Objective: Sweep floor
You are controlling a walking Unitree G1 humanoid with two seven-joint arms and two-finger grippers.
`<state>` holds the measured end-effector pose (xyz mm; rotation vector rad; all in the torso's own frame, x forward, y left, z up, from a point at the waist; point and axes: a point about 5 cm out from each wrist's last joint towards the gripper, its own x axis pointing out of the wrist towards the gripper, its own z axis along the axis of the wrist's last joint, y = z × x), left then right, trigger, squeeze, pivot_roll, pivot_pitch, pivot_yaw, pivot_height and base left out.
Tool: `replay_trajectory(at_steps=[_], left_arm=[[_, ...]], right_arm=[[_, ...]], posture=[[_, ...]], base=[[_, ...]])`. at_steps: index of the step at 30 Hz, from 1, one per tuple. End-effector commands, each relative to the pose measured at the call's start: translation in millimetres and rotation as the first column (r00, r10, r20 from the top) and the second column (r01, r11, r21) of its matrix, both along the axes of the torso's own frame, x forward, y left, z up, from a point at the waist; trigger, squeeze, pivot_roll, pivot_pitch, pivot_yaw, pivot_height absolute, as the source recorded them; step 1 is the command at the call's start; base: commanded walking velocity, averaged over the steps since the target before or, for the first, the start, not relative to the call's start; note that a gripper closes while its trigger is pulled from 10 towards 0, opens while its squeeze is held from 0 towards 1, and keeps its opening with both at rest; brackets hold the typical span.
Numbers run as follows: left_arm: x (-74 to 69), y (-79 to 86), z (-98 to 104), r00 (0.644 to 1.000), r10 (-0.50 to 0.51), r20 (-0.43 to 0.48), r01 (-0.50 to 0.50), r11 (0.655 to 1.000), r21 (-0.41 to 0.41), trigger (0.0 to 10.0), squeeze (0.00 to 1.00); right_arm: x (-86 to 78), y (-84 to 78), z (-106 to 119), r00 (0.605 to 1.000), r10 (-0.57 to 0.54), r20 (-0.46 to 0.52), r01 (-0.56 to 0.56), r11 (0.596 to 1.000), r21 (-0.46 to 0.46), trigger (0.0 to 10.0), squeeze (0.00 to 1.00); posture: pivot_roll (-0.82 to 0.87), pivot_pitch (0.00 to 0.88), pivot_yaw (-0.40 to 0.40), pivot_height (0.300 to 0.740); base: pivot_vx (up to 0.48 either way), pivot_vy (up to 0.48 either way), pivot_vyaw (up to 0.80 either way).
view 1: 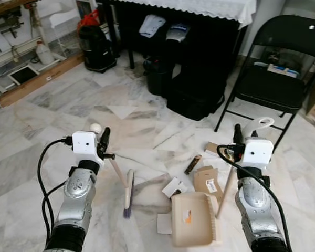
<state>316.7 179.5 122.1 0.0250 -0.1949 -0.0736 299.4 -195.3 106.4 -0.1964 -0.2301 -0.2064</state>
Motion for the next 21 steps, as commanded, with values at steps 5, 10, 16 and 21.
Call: replay_trajectory(at_steps=[5,10,16,21], left_arm=[[-2.4,8.5,4.9,1.0,0.006,0.021,-0.007,1.0,0.027,10.0,0.0],[-3.0,10.8,3.7,1.0,0.0,0.008,0.0,0.999,0.034,10.0,0.0],[-2.9,12.9,3.8,1.0,-0.003,0.003,0.002,0.999,0.036,10.0,0.0],[-3.3,15.0,4.1,1.0,0.001,0.002,-0.001,0.999,0.036,10.0,0.0]], right_arm=[[-4.3,-2.2,-6.8,1.0,-0.025,0.002,0.025,1.0,-0.008,10.0,0.0],[-7.9,-2.2,-15.8,0.999,-0.033,-0.021,0.033,0.999,-0.019,10.0,0.0],[-8.5,-3.0,-23.0,0.998,-0.048,-0.042,0.046,0.998,-0.048,10.0,0.0],[-7.5,-0.7,-30.5,0.997,-0.042,-0.066,0.038,0.997,-0.072,10.0,0.0]], posture=[[0.05,0.102,0.059,0.74],[0.05,0.11,0.062,0.74],[0.05,0.115,0.063,0.74],[0.06,0.122,0.064,0.74]], base=[[0.0,0.0,0.0],[0.0,0.0,0.0],[0.0,0.0,0.0],[0.0,0.0,0.0]])
